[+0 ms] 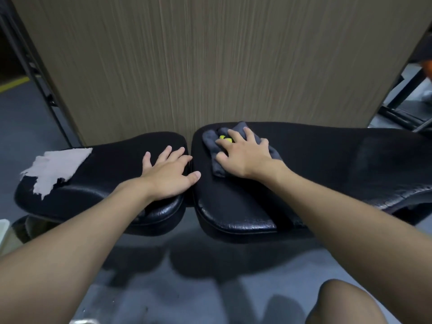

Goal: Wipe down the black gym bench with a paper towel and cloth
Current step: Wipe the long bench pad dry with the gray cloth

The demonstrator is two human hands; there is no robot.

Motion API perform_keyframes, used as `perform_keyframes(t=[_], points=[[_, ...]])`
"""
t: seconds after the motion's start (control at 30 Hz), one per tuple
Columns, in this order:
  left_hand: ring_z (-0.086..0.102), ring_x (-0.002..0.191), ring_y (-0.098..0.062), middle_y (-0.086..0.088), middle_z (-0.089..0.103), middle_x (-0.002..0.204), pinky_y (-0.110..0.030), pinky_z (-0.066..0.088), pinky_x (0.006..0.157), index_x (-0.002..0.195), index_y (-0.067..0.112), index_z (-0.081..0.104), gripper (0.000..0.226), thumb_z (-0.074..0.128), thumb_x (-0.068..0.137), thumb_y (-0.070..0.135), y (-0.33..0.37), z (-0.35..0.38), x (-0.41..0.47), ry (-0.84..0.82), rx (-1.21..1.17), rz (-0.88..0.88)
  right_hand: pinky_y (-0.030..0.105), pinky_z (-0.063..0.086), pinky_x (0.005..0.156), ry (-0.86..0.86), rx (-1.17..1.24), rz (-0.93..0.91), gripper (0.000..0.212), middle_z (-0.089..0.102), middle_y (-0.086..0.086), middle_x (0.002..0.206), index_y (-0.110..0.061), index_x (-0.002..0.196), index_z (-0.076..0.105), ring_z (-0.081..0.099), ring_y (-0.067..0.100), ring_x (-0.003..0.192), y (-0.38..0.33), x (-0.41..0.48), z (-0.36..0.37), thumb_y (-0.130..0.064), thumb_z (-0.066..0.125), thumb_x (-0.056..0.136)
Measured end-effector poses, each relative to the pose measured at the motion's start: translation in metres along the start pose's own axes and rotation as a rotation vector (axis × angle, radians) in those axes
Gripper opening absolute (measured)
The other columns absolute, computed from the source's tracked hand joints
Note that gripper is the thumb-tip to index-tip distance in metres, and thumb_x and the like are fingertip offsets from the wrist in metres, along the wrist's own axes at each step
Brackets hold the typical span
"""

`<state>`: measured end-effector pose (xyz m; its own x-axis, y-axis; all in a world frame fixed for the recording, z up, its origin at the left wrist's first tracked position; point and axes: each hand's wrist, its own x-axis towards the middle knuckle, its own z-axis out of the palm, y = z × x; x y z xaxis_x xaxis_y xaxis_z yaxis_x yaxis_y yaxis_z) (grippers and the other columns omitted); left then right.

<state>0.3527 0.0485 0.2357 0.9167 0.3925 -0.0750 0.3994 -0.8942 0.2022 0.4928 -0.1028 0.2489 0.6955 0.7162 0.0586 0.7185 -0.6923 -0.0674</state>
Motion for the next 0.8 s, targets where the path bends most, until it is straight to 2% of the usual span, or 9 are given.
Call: perform_keyframes(t=[0.13,0.23,0.4,0.53,0.63,0.7,0.8], points=[[-0.009,0.15,-0.013,0.011,0.003,0.164,-0.055,-0.012,0.116,0.151,0.033,0.027,0.063,0.035,0.095,0.06,0.001,-0.002,-0.001,-0.005,-0.01,0.001,0.065,0.017,0.109,0.068,-0.016,-0.034,0.051,0.018,-0.006,0.163,-0.044,0.145,0.037,0.003,0.031,0.151,-0.006,-0.066,-0.001,-0.051,0.03,0.095],[-0.009,0.15,-0.014,0.01,0.003,0.164,-0.056,-0.012,0.116,0.152,0.032,0.027,0.063,0.034,0.096,0.06,0.001,-0.002,-0.002,-0.004,-0.012,0.008,0.063,0.02,0.11,0.101,-0.063,-0.048,0.057,0.02,-0.007,0.163,-0.046,0.144,0.037,0.006,0.031,0.151,-0.01,-0.113,0.0,-0.055,0.023,0.09],[-0.007,0.151,-0.021,0.012,0.008,0.163,-0.063,-0.011,0.113,0.152,0.032,0.026,0.057,0.034,0.099,0.05,0.004,-0.001,-0.004,0.026,-0.037,0.063,0.069,0.016,0.111,0.166,-0.114,-0.105,0.063,0.021,0.002,0.164,-0.043,0.145,0.039,0.011,0.036,0.151,-0.01,-0.145,-0.004,-0.066,0.025,0.089],[-0.006,0.151,-0.022,0.016,0.014,0.162,-0.066,-0.011,0.112,0.152,0.03,0.025,0.053,0.027,0.101,0.043,0.01,0.001,-0.004,0.055,-0.046,0.091,0.063,0.019,0.111,0.091,-0.097,-0.044,0.058,0.016,-0.006,0.164,-0.051,0.146,0.033,0.006,0.032,0.151,-0.007,-0.121,-0.003,-0.064,0.018,0.091],[-0.009,0.151,-0.023,0.015,0.009,0.163,-0.067,-0.01,0.111,0.154,0.034,0.017,0.063,0.021,0.097,0.06,0.011,0.002,-0.004,0.016,0.008,0.085,0.065,0.018,0.111,0.056,-0.045,0.014,0.051,0.014,-0.006,0.164,-0.052,0.146,0.032,0.004,0.031,0.151,0.006,-0.072,-0.003,-0.059,0.027,0.095],[-0.011,0.15,-0.024,0.014,0.004,0.164,-0.069,-0.009,0.11,0.154,0.039,0.01,0.074,0.018,0.089,0.073,0.012,0.003,-0.004,-0.009,0.076,0.081,0.068,0.016,0.109,0.02,-0.029,0.049,0.051,0.014,-0.005,0.163,-0.052,0.145,0.032,0.003,0.033,0.15,0.017,-0.032,-0.001,-0.059,0.027,0.094],[-0.014,0.15,-0.024,0.013,0.001,0.164,-0.07,-0.008,0.109,0.153,0.045,0.002,0.079,0.015,0.083,0.08,0.014,0.005,-0.002,-0.019,0.131,0.071,0.07,0.015,0.107,-0.026,-0.014,0.103,0.051,0.016,-0.004,0.163,-0.053,0.143,0.033,0.002,0.034,0.15,0.03,0.021,-0.001,-0.059,0.025,0.093]])
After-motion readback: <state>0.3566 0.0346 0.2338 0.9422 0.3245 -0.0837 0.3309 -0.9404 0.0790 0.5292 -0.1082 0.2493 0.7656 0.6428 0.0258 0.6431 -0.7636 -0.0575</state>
